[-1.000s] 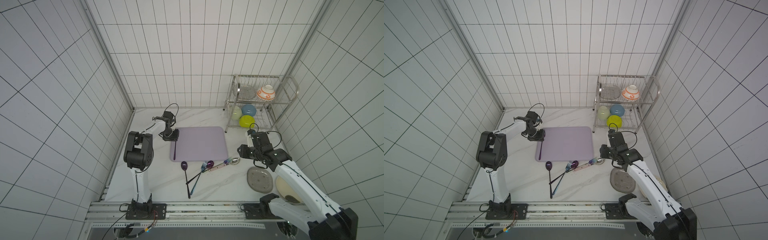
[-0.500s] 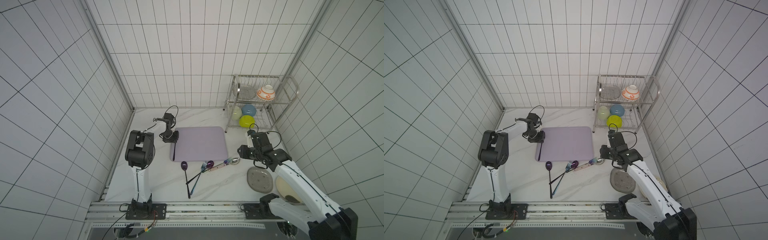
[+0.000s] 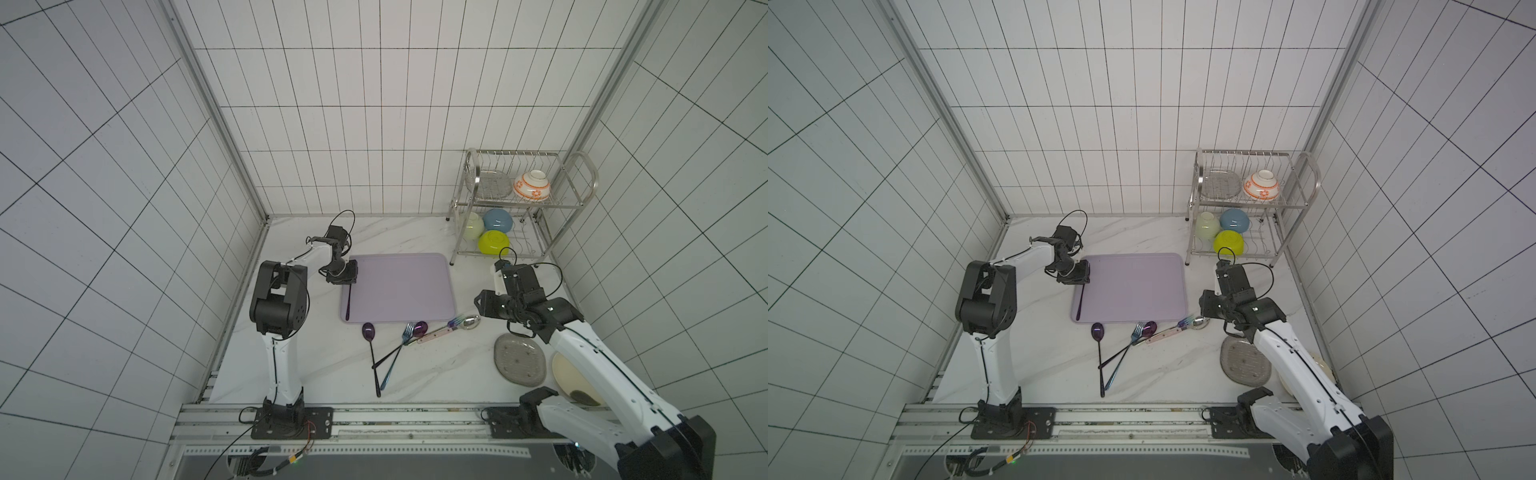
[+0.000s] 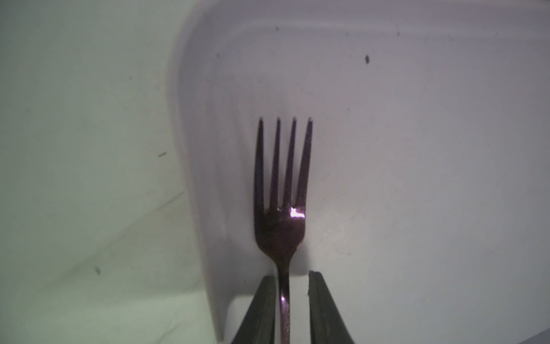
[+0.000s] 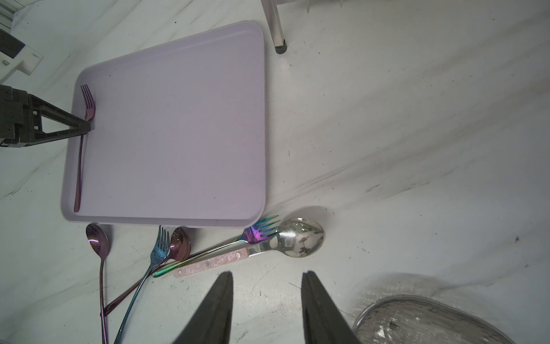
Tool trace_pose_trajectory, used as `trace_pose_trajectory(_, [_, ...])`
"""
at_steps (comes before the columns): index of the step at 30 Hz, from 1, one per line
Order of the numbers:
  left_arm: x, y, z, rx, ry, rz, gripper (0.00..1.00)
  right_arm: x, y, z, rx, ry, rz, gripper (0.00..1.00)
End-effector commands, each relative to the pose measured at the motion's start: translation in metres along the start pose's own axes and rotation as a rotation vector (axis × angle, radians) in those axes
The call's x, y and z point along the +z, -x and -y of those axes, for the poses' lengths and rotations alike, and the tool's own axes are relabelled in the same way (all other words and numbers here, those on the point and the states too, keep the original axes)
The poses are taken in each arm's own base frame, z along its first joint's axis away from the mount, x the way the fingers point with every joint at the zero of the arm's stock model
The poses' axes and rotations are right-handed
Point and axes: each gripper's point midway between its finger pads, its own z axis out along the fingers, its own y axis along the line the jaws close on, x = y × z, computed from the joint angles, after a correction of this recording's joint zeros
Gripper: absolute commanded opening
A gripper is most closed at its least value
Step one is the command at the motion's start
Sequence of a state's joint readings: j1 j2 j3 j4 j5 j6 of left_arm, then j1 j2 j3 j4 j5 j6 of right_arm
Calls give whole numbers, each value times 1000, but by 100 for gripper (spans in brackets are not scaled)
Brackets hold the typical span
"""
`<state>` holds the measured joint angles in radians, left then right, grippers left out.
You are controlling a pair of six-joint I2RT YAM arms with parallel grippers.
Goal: Set the spoon and fork side by side
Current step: Place the fork on the tray, then pick up the spoon from the center of the board.
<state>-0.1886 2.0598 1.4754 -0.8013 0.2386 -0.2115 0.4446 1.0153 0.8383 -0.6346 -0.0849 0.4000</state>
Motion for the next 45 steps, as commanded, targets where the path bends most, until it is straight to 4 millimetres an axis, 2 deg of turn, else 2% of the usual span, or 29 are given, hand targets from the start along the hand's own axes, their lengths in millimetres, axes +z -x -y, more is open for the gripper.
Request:
trace_pose_trajectory(1, [-4, 0, 0, -24, -5, 17, 26, 2, -7, 9, 11, -33, -19, 41])
trace_pose_trajectory(3, [-15, 5, 6, -32, -24, 43, 29, 2, -7, 9, 12, -34, -19, 42])
trace_pose_trajectory(6, [-42, 11, 20, -50, -61, 99, 36, 2, -8, 10, 13, -40, -18, 44])
trace_pose_trajectory(9, [-72, 9, 30, -102, -47, 145, 48, 1, -8, 14, 6, -62, -13, 47])
trace_pose_trajectory(12, [-96, -16, 36, -140, 22, 149, 57, 0, -6, 16, -6, -73, -5, 49])
trace_pose_trajectory(16, [-107, -74, 48, -113, 132, 97, 68, 0, -6, 18, -12, -82, -3, 49])
trace_pose_trajectory(21, [-91, -158, 69, -58, 153, -26, 70, 3, -13, 20, -21, -86, -20, 49])
trace_pose_trajectory(24, [-70, -194, 77, -40, 163, -91, 69, 6, -18, 21, -24, -85, -36, 49])
trace_pose_trajectory(26, [-56, -210, 78, -59, 167, -124, 66, 8, -22, 21, -24, -79, -53, 49])
trace_pose_trajectory(29, [-43, -222, 82, -105, 140, -127, 61, 13, -27, 19, -29, -66, -82, 48])
trace_pose_trajectory(35, [-27, -231, 81, -149, 149, -111, 50, 20, -31, 16, -54, -50, -118, 48])
trace_pose_trajectory(40, [-6, -234, 80, -173, 157, -108, 40, 21, -27, 14, -55, -43, -112, 47])
trace_pose_trajectory(45, [2, -234, 71, -169, 209, -101, 32, 19, -25, 11, -54, -32, -106, 46])
